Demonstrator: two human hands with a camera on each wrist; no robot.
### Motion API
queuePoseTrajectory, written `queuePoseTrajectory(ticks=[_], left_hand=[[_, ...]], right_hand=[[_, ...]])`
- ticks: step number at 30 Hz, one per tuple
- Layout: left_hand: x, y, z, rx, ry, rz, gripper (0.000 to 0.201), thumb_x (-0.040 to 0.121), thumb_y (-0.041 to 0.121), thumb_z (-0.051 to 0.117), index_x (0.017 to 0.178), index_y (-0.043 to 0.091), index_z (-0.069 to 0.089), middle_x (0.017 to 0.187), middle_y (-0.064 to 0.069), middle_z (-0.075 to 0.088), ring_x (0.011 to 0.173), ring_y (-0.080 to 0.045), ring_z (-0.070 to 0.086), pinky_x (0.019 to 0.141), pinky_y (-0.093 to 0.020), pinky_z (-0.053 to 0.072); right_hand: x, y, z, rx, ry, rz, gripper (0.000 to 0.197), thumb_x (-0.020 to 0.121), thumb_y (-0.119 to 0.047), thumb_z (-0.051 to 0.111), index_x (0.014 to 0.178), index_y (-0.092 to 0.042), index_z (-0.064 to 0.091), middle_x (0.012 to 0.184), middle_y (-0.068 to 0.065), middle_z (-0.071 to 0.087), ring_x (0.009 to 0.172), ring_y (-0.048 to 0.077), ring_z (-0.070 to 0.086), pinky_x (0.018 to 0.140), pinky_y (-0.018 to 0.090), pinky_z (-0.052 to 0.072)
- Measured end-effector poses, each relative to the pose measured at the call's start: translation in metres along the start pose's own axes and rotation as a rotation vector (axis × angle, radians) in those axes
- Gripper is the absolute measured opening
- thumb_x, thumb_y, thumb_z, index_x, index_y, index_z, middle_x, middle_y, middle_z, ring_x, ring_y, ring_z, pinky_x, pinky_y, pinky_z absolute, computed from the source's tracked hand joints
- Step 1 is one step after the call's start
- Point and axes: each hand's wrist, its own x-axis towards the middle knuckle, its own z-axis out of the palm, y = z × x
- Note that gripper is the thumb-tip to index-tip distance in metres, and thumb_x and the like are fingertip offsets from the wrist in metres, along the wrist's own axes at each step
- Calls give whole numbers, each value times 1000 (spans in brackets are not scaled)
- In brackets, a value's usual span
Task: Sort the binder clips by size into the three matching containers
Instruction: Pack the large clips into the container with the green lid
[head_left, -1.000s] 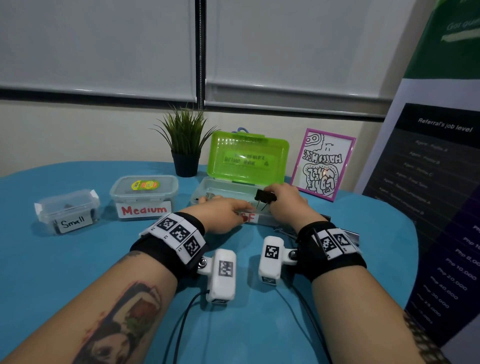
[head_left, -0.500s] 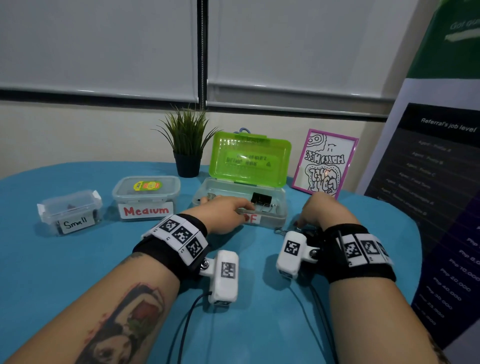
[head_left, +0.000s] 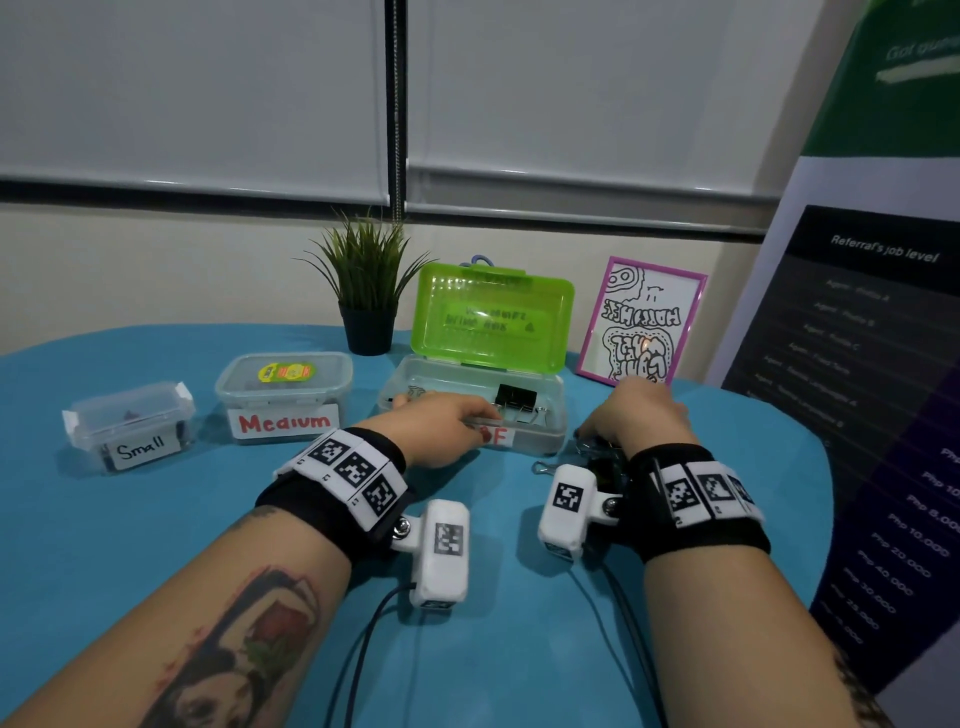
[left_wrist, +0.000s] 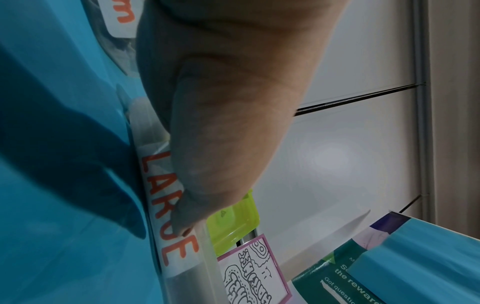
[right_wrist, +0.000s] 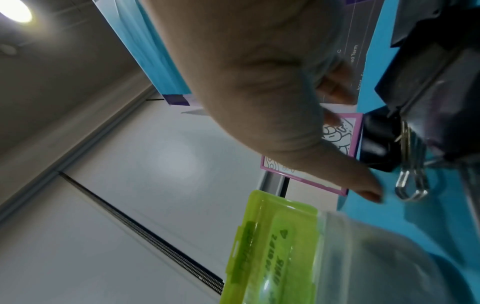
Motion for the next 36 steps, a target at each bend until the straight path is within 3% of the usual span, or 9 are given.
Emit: queuePoseTrajectory(ticks=[4,10,15,18,21,25,27,31,36], left_hand=[[2,-1,1,-11,4,-11,29,102,44,43,128,53,54,132,11,60,130,-22,46,112,-43,16],[6,-5,5,-53,38,7,26,100,47,45,123,51,57,132,16,60,128,-16,49,115,-43,22],[6,1,0,-555,204,156,60,81,46,75,135,35,50,129,5,58,120,-13,56,103,-42,49],[2,12,-2,-951,134,229,88,74,36,80,148,38,33,131,-5,59,112,-20,66,96,-42,55],[1,22,2,-1148,20,242,64,89,12,70,143,31,41,126,-16,65,94,-26,74,72,-35,61],[8,24,5,-1060,155,132,31,98,8,58,123,25,53,121,-20,65,66,-10,71,47,-21,51],[13,20,4,-1009,274,45,40,99,3,52,129,28,42,121,-15,61,71,-9,73,49,-23,52],[21,11,3,-1020,400,-98,52,95,-7,38,128,31,28,115,-14,59,89,-22,71,61,-27,51],[25,-4,4,-987,532,-136,59,93,-7,49,135,31,33,125,-14,56,104,-20,66,76,-33,57]], right_hand=[[3,-2,6,13,-89,-19,48,74,-24,84,114,-5,65,113,13,69,99,30,67,81,34,54],[3,-2,4,410,120,-169,24,79,-10,74,103,-9,71,103,12,70,93,29,67,79,31,54],[-23,-18,-12,935,361,-488,30,74,-30,82,99,-23,67,104,6,68,86,17,67,73,31,59],[-45,-33,-12,1094,116,-644,29,74,-23,88,91,-13,67,91,7,72,75,15,68,65,29,58],[-52,-38,-11,1042,-70,-726,18,83,-20,81,80,-7,69,73,9,68,65,18,62,63,36,51],[-28,-13,-20,553,40,-417,35,85,-48,74,81,-14,67,73,4,63,70,21,59,65,32,47],[-25,0,-23,256,-82,-206,47,80,-47,80,101,-8,66,80,5,62,71,21,58,62,28,44],[-24,-1,-25,238,-166,-125,50,80,-38,83,107,0,65,72,5,62,56,16,55,49,23,38],[-22,0,-24,102,-152,-101,46,90,-35,72,116,0,58,72,5,53,60,17,50,65,29,43]])
